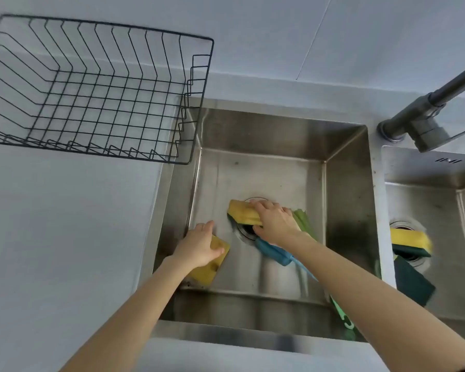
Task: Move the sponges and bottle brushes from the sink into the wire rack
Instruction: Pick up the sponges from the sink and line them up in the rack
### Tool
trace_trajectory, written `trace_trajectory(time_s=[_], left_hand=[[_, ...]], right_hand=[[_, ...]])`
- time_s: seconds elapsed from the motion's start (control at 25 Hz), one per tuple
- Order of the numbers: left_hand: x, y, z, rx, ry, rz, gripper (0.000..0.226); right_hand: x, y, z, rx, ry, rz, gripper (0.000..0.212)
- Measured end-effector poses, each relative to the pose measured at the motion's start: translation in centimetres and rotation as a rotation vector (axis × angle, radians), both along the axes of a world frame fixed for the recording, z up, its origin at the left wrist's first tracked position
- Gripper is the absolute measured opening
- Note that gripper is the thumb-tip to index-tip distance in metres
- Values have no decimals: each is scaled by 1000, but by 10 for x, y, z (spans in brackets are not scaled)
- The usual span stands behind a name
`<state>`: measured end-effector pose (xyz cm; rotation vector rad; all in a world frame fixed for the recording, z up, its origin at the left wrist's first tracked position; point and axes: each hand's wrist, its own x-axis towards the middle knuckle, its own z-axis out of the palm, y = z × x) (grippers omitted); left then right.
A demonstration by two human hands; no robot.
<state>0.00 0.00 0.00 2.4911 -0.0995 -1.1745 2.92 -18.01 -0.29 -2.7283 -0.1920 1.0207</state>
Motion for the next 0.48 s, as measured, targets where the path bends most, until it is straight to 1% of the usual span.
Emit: trace_trajectory(time_s=[0.2, 0.36, 0.48], left_hand=[[-6, -1, -16, 38, 50, 46, 79], [-10, 1, -27, 40, 67, 69, 81], [-11, 5, -34, 48, 55, 82, 78]], right_hand=[[3, 7, -15, -61, 46, 16, 67], [2, 9, -23, -72, 13, -16, 63], [3, 11, -28, -81, 0, -24, 60]])
